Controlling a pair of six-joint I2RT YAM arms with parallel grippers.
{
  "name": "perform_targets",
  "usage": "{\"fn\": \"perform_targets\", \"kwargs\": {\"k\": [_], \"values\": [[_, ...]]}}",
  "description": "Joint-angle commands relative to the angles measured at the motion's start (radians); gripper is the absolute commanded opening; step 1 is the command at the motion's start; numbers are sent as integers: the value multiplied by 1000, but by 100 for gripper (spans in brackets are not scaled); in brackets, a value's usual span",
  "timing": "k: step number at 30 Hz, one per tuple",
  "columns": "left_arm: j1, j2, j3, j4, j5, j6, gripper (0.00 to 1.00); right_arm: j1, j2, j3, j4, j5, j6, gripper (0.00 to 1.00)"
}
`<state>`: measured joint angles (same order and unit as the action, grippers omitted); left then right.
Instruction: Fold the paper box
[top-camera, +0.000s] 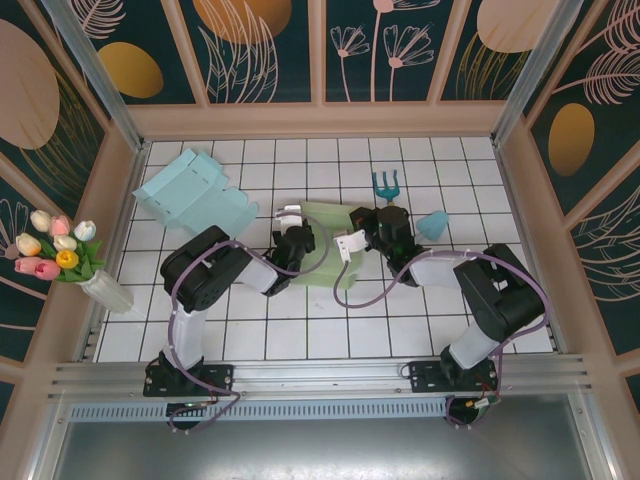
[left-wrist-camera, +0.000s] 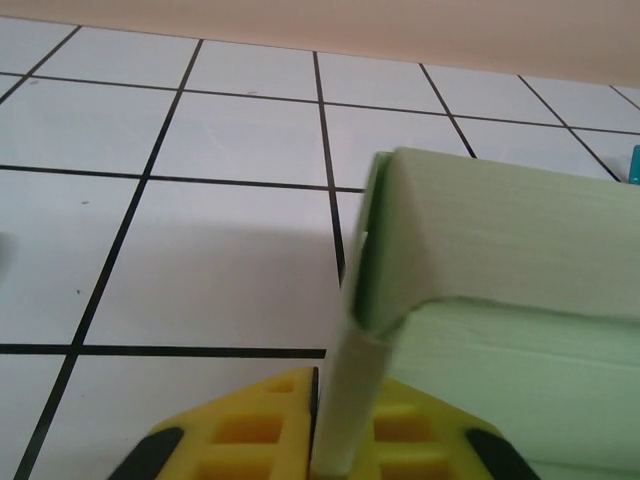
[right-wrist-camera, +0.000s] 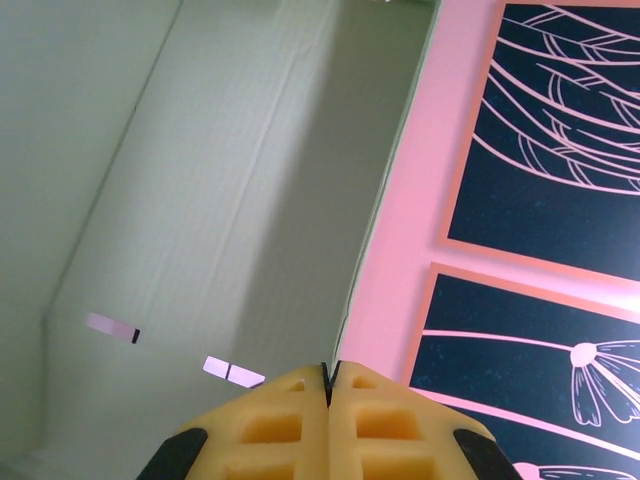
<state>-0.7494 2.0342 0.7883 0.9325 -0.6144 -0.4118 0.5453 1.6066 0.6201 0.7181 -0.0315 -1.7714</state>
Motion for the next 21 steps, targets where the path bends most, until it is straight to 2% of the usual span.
{"fn": "perform_targets", "kwargs": {"k": [1,5,10,17,21], "values": [[40,38,7,-173,-274,-89,9,-22,-7,-5,-77,40,19,0],[40,32,30,-310,-423,-169,6,-25,-9,-6,-61,58,27,0],[40,36,27,-324,-449,-158,5,-34,-14,-10,-51,66,34,0],[40,26,-15,-181,-305,-22,5,-41,-15,-13,-52,51,42,0],[40,-4,-54,-88,-158,40,14,-41,-18,-8,-68,51,54,0]]}}
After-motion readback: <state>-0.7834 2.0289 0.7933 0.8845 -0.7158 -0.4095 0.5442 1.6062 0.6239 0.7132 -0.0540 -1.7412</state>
